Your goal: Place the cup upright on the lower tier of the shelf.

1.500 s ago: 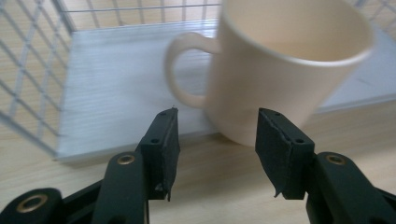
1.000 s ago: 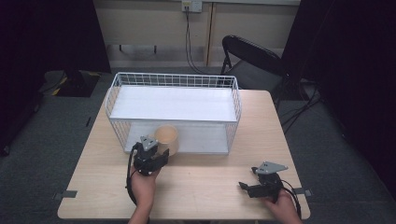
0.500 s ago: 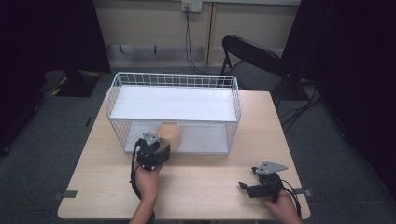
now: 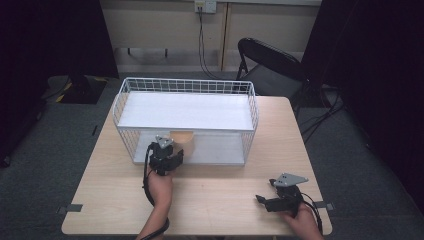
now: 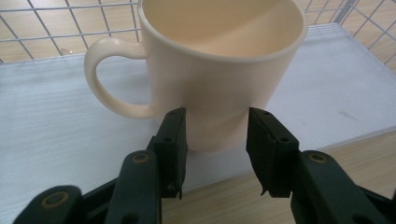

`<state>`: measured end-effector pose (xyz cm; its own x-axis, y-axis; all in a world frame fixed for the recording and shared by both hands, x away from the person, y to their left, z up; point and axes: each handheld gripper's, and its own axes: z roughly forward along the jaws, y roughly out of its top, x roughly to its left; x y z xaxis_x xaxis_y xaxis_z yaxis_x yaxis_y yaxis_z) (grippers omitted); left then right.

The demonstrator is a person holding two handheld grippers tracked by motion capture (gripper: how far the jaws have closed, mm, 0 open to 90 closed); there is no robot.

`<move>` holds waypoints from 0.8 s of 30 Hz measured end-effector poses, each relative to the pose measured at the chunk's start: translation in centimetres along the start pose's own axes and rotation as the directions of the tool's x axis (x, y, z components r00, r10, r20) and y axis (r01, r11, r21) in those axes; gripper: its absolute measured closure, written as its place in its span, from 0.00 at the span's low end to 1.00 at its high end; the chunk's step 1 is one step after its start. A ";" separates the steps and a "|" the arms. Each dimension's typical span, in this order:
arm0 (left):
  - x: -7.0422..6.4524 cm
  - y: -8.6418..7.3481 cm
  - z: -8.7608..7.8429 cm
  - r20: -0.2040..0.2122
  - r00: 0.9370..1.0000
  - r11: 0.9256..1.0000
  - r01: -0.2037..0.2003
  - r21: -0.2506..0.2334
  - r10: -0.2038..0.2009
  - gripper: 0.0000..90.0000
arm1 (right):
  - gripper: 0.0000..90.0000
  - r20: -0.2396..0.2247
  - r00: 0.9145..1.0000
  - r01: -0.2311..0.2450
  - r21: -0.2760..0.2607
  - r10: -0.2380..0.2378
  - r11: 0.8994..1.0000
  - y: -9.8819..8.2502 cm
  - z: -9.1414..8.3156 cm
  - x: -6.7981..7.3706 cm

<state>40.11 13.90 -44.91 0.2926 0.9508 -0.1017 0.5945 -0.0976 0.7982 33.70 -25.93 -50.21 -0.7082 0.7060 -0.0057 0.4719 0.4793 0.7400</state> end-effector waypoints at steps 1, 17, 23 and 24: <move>0.0 -0.1 -0.1 -0.002 1.000 1.000 -0.004 -0.002 0.004 0.61 | 0.19 0.001 1.000 0.000 -0.001 0.000 1.000 0.0 0.0 0.0; 1.0 -1.3 -2.4 0.210 0.977 0.999 -0.038 -0.007 0.039 0.22 | 0.19 -0.003 1.000 0.002 -0.001 -0.002 1.000 0.0 0.0 0.0; 1.9 -1.6 -3.2 0.186 0.978 0.995 -0.096 -0.001 0.094 0.23 | 0.19 -0.003 1.000 0.002 -0.001 -0.002 1.000 0.0 0.0 0.0; 2.2 -1.6 -3.5 0.193 0.977 0.995 -0.096 -0.005 0.096 0.23 | 0.19 -0.003 1.000 0.002 -0.001 -0.002 1.000 0.0 0.0 0.0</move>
<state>37.15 17.22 -44.34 0.4872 0.8624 -0.1376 0.5596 -0.1873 0.8073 33.67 -25.94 -50.23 -0.7108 0.7034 -0.0054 0.4698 0.4803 0.7407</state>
